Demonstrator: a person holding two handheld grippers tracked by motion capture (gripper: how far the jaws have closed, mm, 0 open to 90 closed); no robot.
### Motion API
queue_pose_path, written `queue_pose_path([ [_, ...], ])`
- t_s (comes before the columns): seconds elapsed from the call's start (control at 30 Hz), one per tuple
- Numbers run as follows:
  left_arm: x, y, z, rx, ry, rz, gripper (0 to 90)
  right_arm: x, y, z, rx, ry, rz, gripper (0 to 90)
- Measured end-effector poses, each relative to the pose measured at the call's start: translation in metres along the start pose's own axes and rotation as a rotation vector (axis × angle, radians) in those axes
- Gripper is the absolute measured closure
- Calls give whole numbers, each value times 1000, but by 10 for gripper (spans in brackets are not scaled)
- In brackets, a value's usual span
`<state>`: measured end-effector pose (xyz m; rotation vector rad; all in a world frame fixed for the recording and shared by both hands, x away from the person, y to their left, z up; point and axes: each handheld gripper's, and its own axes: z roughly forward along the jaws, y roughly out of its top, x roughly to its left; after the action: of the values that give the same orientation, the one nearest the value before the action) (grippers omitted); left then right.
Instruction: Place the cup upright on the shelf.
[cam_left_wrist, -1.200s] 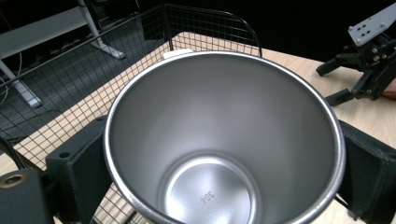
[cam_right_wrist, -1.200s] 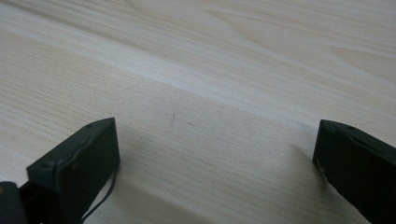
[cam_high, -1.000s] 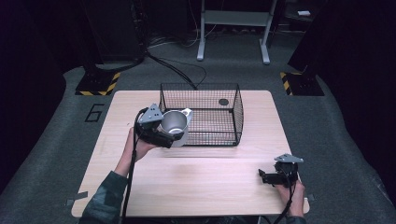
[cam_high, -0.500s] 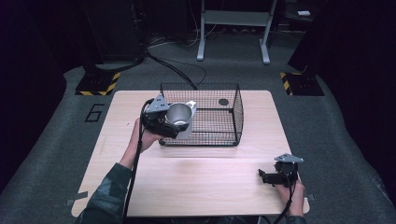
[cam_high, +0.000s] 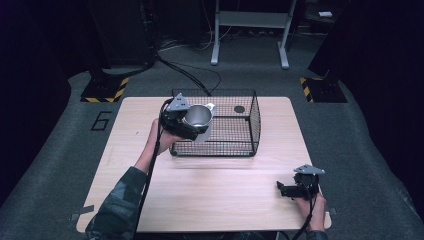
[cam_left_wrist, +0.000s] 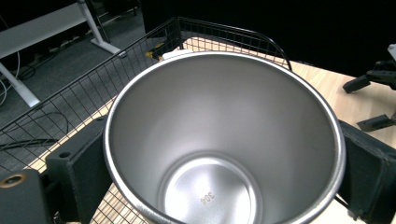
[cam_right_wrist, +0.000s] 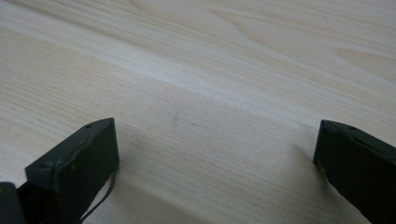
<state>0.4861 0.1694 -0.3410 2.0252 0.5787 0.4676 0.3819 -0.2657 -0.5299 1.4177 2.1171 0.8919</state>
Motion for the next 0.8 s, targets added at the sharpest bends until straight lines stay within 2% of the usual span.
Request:
queue_pose_path([
  [0.2,9,4,9,23,4,5,69,0,0,0,1,1,0,0],
  [0.27,9,5,11,15,13,-8,69,0,0,0,0,0,0,0],
  [0.4,15,8,20,23,16,-8,69,0,0,0,-1,-1,0,0],
  [0.8,22,11,43,47,-5,0,69,0,0,0,-4,-3,3,0],
])
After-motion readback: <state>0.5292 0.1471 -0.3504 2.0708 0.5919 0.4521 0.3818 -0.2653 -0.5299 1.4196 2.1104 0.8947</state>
